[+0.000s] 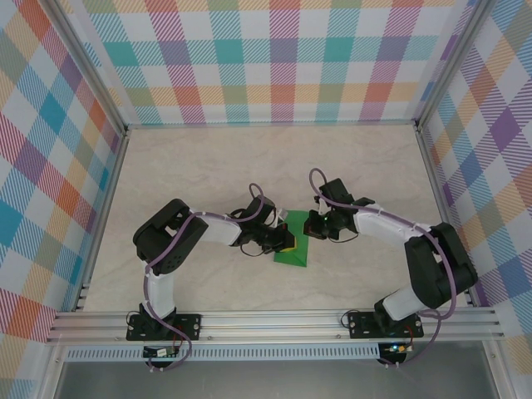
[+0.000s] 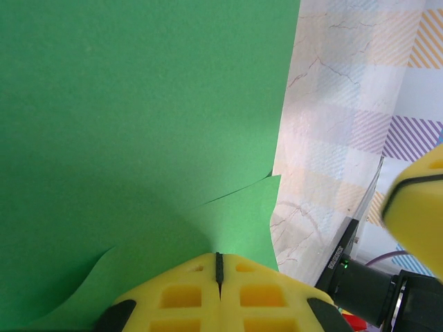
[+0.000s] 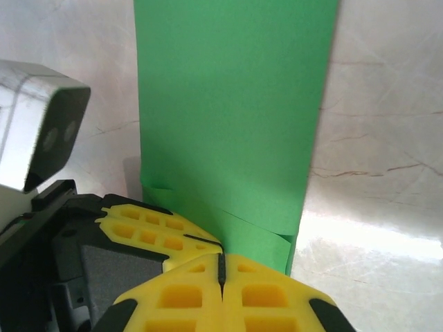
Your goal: Fold a paper plane with a square sheet of paper (pick it up from the middle)
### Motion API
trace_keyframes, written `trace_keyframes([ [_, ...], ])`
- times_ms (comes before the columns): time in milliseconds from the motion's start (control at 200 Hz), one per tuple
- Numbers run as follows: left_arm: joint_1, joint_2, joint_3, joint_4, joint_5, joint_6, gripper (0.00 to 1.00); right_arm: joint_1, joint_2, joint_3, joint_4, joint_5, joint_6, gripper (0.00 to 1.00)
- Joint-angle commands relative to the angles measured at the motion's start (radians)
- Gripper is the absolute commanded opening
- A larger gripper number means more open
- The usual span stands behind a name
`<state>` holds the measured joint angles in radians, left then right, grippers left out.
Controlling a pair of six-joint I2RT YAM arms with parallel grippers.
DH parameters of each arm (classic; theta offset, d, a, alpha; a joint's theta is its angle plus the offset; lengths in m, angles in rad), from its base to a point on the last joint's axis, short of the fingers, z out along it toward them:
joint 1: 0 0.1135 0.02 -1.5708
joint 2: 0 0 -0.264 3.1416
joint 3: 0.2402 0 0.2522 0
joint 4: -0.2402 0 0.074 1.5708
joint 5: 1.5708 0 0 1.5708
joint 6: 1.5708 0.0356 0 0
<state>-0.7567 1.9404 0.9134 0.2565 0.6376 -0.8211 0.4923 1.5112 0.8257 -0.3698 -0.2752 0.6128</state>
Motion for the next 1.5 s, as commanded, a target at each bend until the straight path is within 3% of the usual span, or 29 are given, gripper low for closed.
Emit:
trace_keyframes([
  [0, -0.013, 0.019, -0.007, -0.095, -0.051, 0.017, 0.0, 0.002, 0.045, 0.0, 0.015, -0.064, -0.01, 0.02],
  [535, -0.015, -0.018, 0.017, -0.129, -0.084, 0.021, 0.0, 0.003, 0.186, -0.017, -0.018, -0.031, -0.093, 0.0],
  [790, -0.009, -0.048, 0.1, -0.314, -0.193, 0.223, 0.0, 0.002, 0.255, 0.007, -0.089, 0.05, -0.132, 0.0],
  [1165, 0.1, -0.058, 0.013, -0.268, -0.202, 0.31, 0.02, 0.006, 0.27, 0.01, -0.129, 0.119, -0.153, 0.0],
  [1495, 0.189, -0.107, 0.1, -0.361, -0.192, 0.35, 0.03, 0.006, 0.262, 0.007, -0.124, 0.117, -0.152, 0.0],
])
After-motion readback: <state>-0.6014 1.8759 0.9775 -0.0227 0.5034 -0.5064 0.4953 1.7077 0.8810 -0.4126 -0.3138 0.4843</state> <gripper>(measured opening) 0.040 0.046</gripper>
